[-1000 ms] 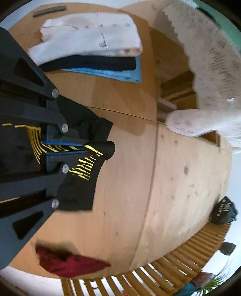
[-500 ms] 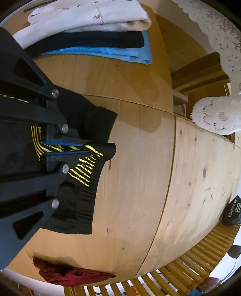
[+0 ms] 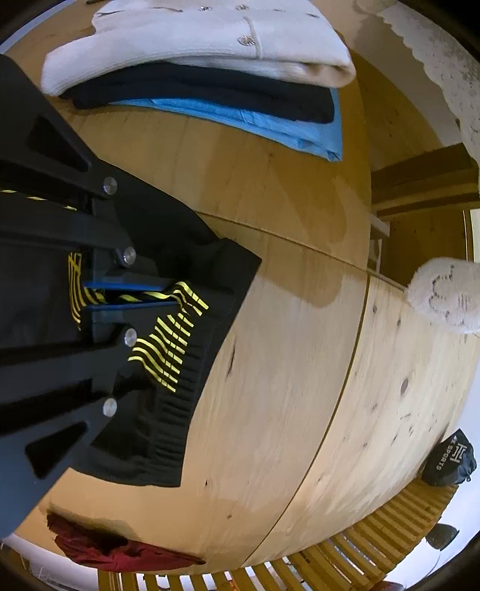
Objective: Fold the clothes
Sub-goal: 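Hold the waistband with the right gripper while the left gripper holds the leg hem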
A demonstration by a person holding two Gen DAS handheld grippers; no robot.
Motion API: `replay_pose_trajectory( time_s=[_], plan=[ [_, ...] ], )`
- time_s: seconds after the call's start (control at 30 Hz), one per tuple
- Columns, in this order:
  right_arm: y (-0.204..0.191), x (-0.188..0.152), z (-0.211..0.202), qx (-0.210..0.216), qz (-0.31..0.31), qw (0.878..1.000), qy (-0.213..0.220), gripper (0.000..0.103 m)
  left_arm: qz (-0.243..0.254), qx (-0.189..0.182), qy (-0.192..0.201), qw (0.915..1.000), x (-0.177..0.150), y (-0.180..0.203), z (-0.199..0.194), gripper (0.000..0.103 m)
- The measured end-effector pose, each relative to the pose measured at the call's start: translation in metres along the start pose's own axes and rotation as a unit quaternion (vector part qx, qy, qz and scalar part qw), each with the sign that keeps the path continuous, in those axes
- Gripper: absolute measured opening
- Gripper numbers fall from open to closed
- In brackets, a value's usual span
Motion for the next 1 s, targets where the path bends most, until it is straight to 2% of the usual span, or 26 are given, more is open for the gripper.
replay_pose_trajectory(
  time_s=[0.13, 0.23, 0.4, 0.47, 0.5, 0.53, 0.6, 0.77, 0.9, 1.0],
  plan=[
    [-0.003, -0.002, -0.001, 0.01, -0.002, 1.0, 0.002, 0.005, 0.011, 0.01, -0.017, 0.9997, -0.005, 0.004, 0.006, 0.034],
    [-0.004, -0.002, -0.001, 0.018, -0.001, 1.0, 0.004, 0.005, 0.027, 0.035, -0.027, 0.9986, -0.009, 0.005, 0.011, 0.034],
    [-0.003, -0.007, 0.0, 0.028, 0.0, 1.0, 0.004, 0.005, 0.029, 0.044, -0.022, 0.9984, -0.01, 0.002, 0.011, 0.034],
    [-0.003, -0.008, 0.001, 0.031, 0.003, 1.0, 0.004, 0.005, 0.036, 0.044, -0.018, 0.9982, -0.01, 0.002, 0.011, 0.025],
    [-0.003, -0.009, 0.001, 0.032, 0.004, 0.999, 0.004, 0.005, 0.039, 0.042, -0.017, 0.9982, -0.01, 0.001, 0.01, 0.01],
    [-0.003, -0.009, 0.001, 0.033, 0.004, 0.999, 0.004, 0.005, 0.04, 0.039, -0.018, 0.9983, -0.011, 0.0, 0.01, 0.004],
    [-0.002, -0.009, 0.001, 0.037, 0.007, 0.999, 0.006, 0.005, 0.043, 0.026, -0.015, 0.9986, -0.011, 0.0, 0.008, 0.002],
    [0.001, -0.009, 0.0, 0.044, 0.014, 0.999, 0.006, 0.005, 0.055, 0.035, -0.003, 0.9979, -0.008, 0.001, 0.002, 0.002],
    [0.005, -0.008, -0.003, 0.048, 0.021, 0.999, 0.01, 0.005, 0.043, 0.026, 0.016, 0.9986, 0.001, 0.003, -0.009, 0.002],
    [0.008, -0.005, -0.011, 0.054, 0.031, 0.998, 0.018, 0.005, 0.019, 0.0, 0.025, 0.9995, 0.008, 0.004, -0.017, 0.002]
  ],
)
Point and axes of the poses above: each gripper's, at about its wrist camera, not at the fingertips, and z roughly the way its jaws point, y to its right, x to its top, the point moved 7 cm from there along z, roughly the way its jaws point, and after that the axes turned 14 degrees about y, right-handed, at the moved point
